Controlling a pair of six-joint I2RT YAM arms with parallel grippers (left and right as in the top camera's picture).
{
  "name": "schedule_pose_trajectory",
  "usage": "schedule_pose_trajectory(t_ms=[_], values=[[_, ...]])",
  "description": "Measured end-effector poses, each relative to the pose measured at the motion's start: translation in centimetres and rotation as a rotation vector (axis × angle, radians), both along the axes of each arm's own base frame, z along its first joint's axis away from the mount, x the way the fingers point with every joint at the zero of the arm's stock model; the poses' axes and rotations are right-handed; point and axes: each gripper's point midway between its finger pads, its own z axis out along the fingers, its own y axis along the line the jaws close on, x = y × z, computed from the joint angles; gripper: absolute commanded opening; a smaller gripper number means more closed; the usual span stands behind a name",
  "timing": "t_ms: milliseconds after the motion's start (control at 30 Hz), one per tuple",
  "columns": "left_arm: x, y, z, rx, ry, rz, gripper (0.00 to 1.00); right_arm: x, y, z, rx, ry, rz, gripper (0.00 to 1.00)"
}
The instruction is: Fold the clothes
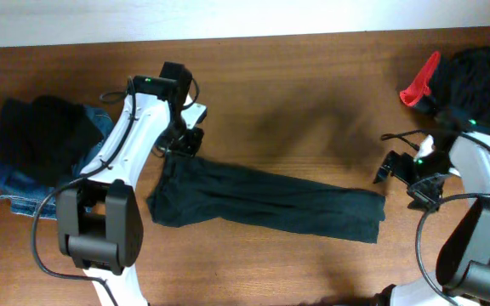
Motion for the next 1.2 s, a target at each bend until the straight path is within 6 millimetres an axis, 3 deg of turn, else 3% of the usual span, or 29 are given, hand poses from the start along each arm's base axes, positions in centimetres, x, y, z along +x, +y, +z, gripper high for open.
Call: schedule_pose_trajectory(t_ms=[267, 400, 467, 767, 900, 1200], values=[[2.1, -2.3, 3.7, -0.098, -0.1, -0.018, 0.3, -2.5, 1.1, -3.4, 0.09, 0.006, -0.017, 0.98], [2.7, -2.7, 6.5, -0.125, -0.16, -0.022, 0.33, -3.2, 1.7, -5.1, 0.105, -0.006, -0.015, 0.98], [2.8, -2.7, 8.2, -0.138, -0.2, -0.024, 0.35, -3.1, 2.0, -5.0, 0.11, -0.036, -0.013, 0.98], [2.2, -2.6, 15.7, -0.187, -0.395, -0.032, 0.39, -2.9, 3.9, -4.8, 0.204, -0.158, 0.066, 0.75], [1.7, -2.5, 17.0, -0.195, -0.426, -0.034, 0.39, -2.7, 5.2, -4.7, 0.281, -0.208, 0.096, 0.67], [1.7, -2.4, 17.1, -0.191, -0.43, -0.033, 0.39, -3.7, 7.0, -4.7, 0.386, -0.206, 0.122, 0.54]])
